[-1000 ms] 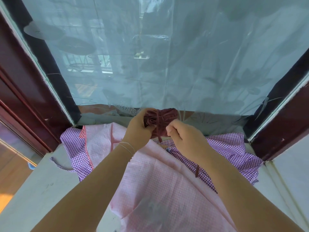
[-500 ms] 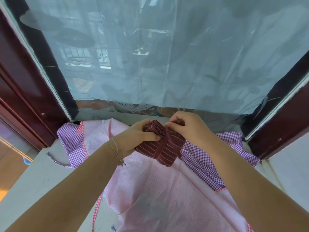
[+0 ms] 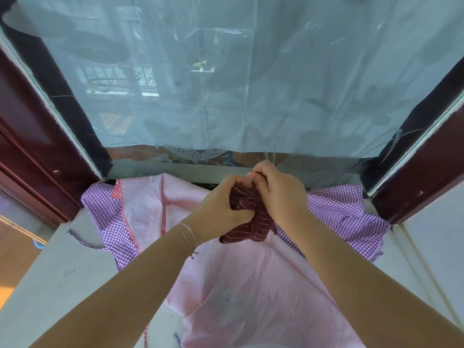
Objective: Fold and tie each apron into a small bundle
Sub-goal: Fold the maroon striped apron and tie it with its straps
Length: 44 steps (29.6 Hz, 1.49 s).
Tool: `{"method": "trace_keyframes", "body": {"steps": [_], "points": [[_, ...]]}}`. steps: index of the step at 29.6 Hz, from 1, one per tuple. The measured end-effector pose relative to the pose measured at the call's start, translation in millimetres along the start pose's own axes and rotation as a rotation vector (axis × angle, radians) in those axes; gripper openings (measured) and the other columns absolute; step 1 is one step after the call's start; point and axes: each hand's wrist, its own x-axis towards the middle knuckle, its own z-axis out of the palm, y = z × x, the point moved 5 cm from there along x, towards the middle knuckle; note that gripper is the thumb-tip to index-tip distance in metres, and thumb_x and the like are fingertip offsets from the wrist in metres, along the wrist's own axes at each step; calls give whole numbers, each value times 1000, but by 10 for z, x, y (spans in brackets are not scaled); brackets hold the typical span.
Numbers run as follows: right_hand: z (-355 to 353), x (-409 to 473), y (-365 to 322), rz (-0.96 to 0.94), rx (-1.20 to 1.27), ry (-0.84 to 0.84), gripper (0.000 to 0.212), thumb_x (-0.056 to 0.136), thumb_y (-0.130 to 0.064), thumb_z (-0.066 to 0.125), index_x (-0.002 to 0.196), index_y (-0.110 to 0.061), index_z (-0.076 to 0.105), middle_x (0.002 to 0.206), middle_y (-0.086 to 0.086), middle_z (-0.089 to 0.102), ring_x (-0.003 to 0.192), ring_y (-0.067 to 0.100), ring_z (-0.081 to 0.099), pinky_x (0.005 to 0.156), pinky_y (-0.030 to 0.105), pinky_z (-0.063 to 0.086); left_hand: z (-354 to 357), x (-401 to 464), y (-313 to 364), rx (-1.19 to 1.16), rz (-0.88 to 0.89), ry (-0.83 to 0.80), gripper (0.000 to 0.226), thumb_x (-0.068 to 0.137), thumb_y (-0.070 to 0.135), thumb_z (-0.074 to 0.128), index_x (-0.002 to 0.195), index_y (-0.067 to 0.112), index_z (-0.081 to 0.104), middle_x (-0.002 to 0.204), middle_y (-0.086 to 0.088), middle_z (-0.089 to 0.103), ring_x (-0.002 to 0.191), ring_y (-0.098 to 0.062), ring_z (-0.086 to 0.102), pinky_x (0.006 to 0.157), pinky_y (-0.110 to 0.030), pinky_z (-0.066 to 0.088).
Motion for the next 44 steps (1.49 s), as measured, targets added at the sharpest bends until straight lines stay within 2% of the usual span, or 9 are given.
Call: {"method": "trace_keyframes", "body": {"steps": [5, 12, 15, 19, 26, 31, 36, 40, 44], "points": [[55, -17, -6, -102, -53, 1, 40, 94, -48, 33, 90, -17, 58, 50, -9, 49, 39, 13, 47, 38, 25, 36, 30, 90, 19, 116, -113, -127, 19, 83, 29, 70, 100, 23, 63, 93, 5, 70, 85, -10, 67, 79, -23, 54], [184, -128, 2, -149, -21, 52, 34, 93, -45, 39, 86, -17, 57, 48, -14, 43, 37, 7, 44, 35, 24, 36, 17, 195, -141, 248, -163, -169, 10, 81, 15, 64, 86, 9, 70, 76, -7, 68, 67, -13, 58, 68, -34, 52], [175, -117, 45, -121, 67, 55, 36, 91, -46, 41, 88, -16, 59, 51, -12, 50, 41, 8, 49, 38, 26, 40, 25, 155, -257, -100, -183, -65, 9, 84, 17, 71, 81, 9, 70, 70, 1, 67, 65, -7, 60, 63, -24, 53], [155, -52, 18, -122, 107, 38, 37, 90, -48, 42, 90, -16, 62, 56, -7, 59, 46, 11, 56, 43, 27, 43, 156, 110, -380, -757, -339, -119, 19, 85, 22, 61, 91, 5, 64, 85, -11, 66, 76, -22, 62, 73, -32, 55], [49, 33, 33, -149, 167, 50, 38, 92, -50, 42, 92, -18, 63, 61, -7, 63, 50, 11, 58, 46, 31, 48, 254, 81, -311, -1221, -679, -89, 48, 101, 34, 39, 86, -3, 67, 84, -19, 68, 72, -28, 68, 81, -43, 48], [24, 2, -170, -390, 100, 85, 32, 94, -43, 48, 85, -20, 67, 57, -9, 60, 50, 8, 57, 46, 27, 44, 309, 64, -214, -1057, -653, -152, 23, 74, 17, 54, 63, 1, 67, 67, -11, 65, 59, -17, 65, 64, -26, 56], [16, 6, -97, -249, 107, 131, 33, 92, -47, 50, 83, -22, 68, 58, -9, 62, 51, 7, 58, 45, 27, 45, 123, 124, -232, -853, -455, -64, 18, 92, 6, 48, 87, 0, 64, 77, -13, 66, 63, -17, 65, 65, -27, 57], [43, -26, -45, -133, 120, 122, 37, 88, -54, 49, 79, -22, 65, 56, -9, 61, 50, 8, 57, 45, 26, 44, 56, 83, -188, -799, -370, -244, 26, 81, 7, 56, 102, -5, 63, 85, -12, 69, 73, -18, 67, 71, -26, 57], [77, -53, -24, -50, 150, 84, 45, 86, -59, 45, 76, -18, 58, 52, -7, 57, 46, 13, 55, 44, 30, 44, 86, 66, -204, -799, -400, -215, 17, 77, 6, 61, 88, 0, 71, 82, -11, 71, 72, -18, 69, 68, -25, 57]]}}
